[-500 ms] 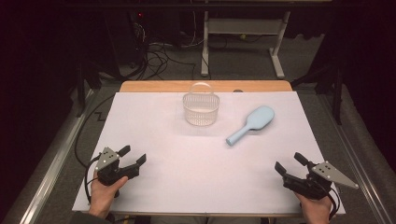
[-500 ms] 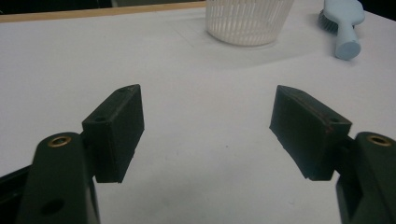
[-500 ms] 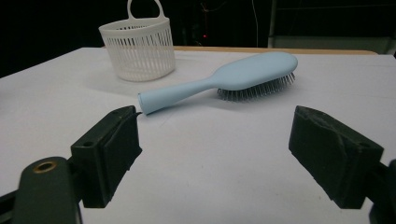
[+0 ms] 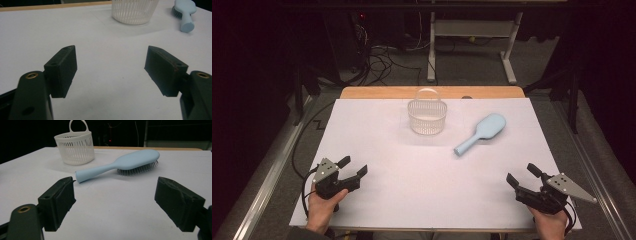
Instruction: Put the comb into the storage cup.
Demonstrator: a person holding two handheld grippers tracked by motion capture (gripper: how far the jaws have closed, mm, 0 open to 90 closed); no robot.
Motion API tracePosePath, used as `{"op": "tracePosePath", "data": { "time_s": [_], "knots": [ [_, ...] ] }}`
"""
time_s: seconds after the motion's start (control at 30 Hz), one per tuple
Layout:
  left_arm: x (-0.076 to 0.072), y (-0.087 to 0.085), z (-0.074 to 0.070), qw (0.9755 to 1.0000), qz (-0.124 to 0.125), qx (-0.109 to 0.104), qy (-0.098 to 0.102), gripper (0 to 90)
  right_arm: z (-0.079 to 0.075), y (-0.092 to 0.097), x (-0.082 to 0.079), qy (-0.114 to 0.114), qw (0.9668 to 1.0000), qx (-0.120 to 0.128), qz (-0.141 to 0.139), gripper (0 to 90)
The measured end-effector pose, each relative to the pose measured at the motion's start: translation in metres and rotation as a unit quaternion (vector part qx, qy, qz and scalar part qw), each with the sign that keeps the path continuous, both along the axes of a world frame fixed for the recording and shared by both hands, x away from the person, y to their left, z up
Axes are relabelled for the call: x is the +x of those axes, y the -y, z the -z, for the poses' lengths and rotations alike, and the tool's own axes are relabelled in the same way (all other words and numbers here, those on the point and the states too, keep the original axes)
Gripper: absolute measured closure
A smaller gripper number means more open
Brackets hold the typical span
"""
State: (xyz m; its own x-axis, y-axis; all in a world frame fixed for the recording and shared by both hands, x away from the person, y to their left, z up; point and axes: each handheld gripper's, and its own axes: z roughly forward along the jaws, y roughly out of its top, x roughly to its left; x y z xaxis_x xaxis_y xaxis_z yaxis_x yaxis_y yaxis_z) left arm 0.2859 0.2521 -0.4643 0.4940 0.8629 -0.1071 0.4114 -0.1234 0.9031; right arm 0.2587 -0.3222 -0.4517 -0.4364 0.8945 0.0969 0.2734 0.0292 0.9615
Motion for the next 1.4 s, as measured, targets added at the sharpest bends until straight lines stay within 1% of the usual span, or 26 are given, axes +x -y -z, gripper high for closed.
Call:
{"op": "tracePosePath", "data": {
  "time_s": [0.3, 0.43, 0.77, 1.13, 1.2, 1.4],
  "knots": [
    [0.001, -0.001, 0.000, 1.0000, -0.003, -0.002, 0.000, 26.9, 0.000, -0.001, 0.000, 0.001, 1.0000, 0.003, -0.001, 17.7],
    [0.001, -0.001, 0.000, 1.0000, -0.004, -0.002, 0.000, 26.9, -0.001, -0.003, 0.000, 0.006, 1.0000, 0.002, -0.003, 18.1],
    [0.002, 0.000, 0.001, 1.0000, -0.005, 0.000, 0.001, 26.9, -0.004, -0.005, 0.000, 0.014, 0.9998, 0.011, -0.009, 19.3],
    [0.004, 0.000, 0.002, 1.0000, -0.006, 0.001, -0.002, 26.9, -0.007, -0.013, 0.003, 0.017, 0.9996, 0.014, -0.017, 19.7],
    [0.004, 0.000, 0.002, 1.0000, -0.007, 0.002, -0.001, 26.9, -0.008, -0.014, 0.003, 0.020, 0.9994, 0.018, -0.021, 19.9],
    [0.005, 0.001, 0.002, 1.0000, -0.007, 0.003, -0.001, 26.9, -0.007, -0.017, 0.007, 0.016, 0.9993, 0.020, -0.027, 20.1]
  ]
}}
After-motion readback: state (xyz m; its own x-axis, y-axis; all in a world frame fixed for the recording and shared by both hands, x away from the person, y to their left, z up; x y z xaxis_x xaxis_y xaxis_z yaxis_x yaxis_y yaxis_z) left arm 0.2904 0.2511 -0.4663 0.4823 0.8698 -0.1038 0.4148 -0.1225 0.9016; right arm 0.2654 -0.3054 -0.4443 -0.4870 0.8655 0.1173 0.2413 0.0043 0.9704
